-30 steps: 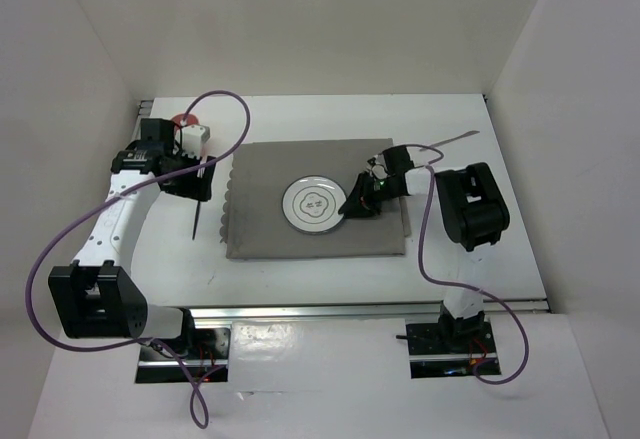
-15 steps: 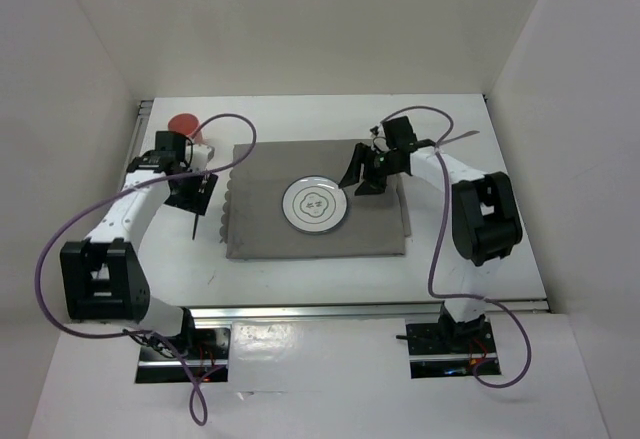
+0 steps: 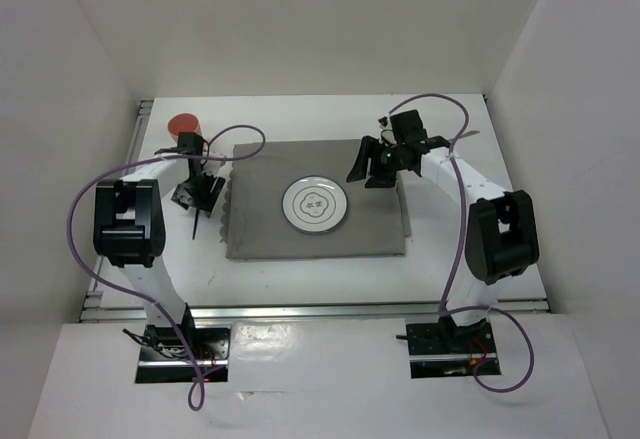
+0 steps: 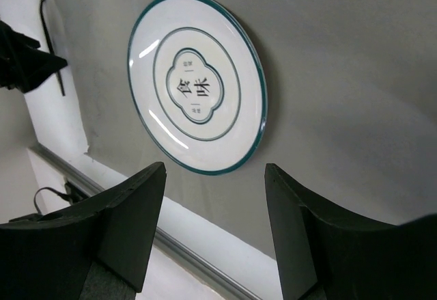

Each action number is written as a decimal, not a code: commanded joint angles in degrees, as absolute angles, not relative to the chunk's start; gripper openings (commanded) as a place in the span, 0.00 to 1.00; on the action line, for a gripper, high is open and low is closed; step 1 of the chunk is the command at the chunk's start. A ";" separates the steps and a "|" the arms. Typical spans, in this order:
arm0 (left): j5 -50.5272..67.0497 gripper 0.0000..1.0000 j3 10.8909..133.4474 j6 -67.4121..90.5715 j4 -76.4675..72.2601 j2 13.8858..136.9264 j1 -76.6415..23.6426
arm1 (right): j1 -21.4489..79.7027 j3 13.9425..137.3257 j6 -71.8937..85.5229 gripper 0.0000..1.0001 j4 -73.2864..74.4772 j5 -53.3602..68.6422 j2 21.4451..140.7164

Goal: Set the dinner table for one person

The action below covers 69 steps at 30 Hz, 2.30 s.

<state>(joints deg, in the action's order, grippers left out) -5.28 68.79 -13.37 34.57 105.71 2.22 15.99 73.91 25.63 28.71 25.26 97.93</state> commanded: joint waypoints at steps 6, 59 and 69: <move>0.70 0.38 74.17 -13.45 36.39 114.60 4.48 | 16.35 71.98 24.61 0.68 28.39 19.34 89.30; -5.20 0.00 89.92 28.40 48.96 120.59 -19.16 | 14.24 63.28 23.91 0.67 27.42 12.66 78.40; -3.08 0.61 89.82 26.54 49.65 119.36 -19.16 | 8.99 71.62 25.66 0.91 31.90 4.06 83.83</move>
<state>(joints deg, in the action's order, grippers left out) -2.90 89.10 27.42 48.64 119.17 -19.33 12.49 66.57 25.41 30.94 9.15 81.28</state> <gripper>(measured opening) 0.579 0.900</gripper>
